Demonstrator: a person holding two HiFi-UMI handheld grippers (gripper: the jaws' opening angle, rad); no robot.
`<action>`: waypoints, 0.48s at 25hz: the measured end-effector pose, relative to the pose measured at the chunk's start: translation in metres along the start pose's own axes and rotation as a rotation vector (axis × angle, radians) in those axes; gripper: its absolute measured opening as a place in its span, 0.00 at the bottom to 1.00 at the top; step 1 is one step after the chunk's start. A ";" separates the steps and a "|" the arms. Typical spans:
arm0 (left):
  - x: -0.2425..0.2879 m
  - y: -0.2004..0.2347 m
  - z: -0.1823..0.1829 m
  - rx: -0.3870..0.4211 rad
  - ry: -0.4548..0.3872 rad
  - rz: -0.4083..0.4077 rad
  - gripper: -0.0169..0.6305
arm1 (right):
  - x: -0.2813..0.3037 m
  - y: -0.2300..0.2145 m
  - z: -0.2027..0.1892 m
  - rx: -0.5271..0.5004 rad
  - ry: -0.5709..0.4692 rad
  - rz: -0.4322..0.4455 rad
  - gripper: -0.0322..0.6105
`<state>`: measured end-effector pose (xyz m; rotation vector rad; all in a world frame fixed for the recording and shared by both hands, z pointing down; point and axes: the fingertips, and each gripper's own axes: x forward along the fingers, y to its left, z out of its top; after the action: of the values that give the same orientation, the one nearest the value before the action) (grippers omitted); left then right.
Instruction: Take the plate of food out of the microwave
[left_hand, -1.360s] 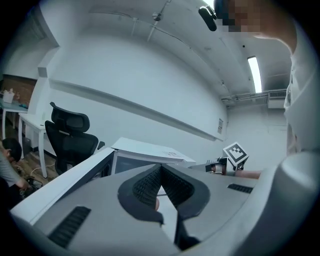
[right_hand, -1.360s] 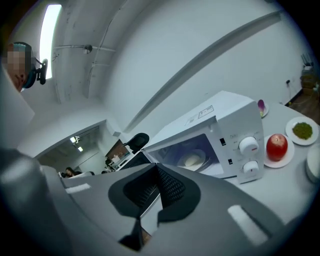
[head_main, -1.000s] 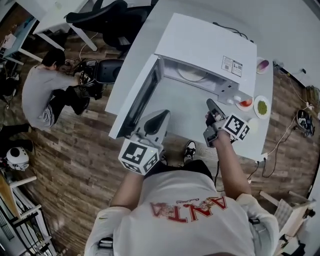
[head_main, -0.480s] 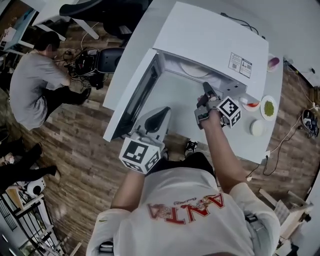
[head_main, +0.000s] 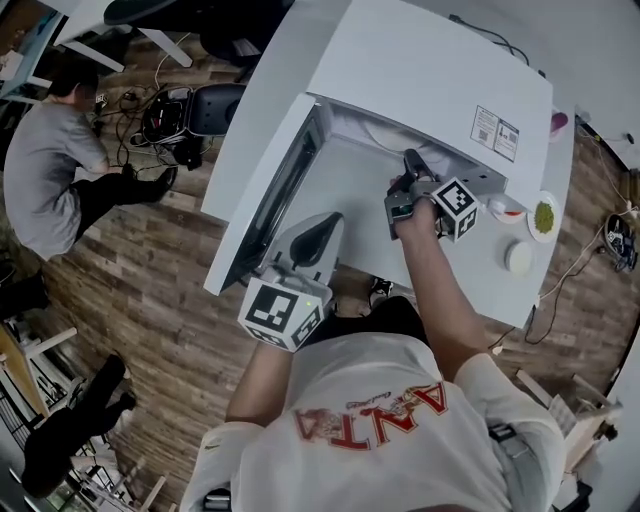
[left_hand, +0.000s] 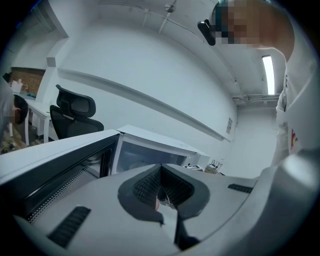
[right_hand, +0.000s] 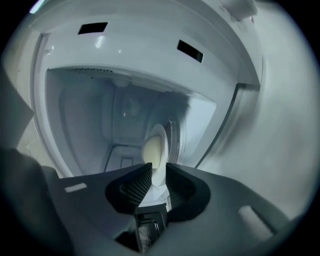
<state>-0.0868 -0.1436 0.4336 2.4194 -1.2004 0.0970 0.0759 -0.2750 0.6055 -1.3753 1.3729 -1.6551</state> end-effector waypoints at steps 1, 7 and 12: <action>0.000 0.000 0.001 0.001 0.001 -0.004 0.04 | 0.002 -0.001 0.000 0.007 -0.004 0.000 0.14; 0.004 0.001 0.004 0.004 -0.006 -0.027 0.04 | 0.012 -0.008 0.002 0.015 -0.024 -0.009 0.15; 0.005 -0.001 0.009 -0.014 0.003 -0.047 0.04 | 0.015 -0.008 0.005 0.000 -0.039 -0.021 0.14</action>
<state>-0.0837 -0.1504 0.4265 2.4323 -1.1385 0.0777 0.0775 -0.2878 0.6178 -1.4186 1.3410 -1.6332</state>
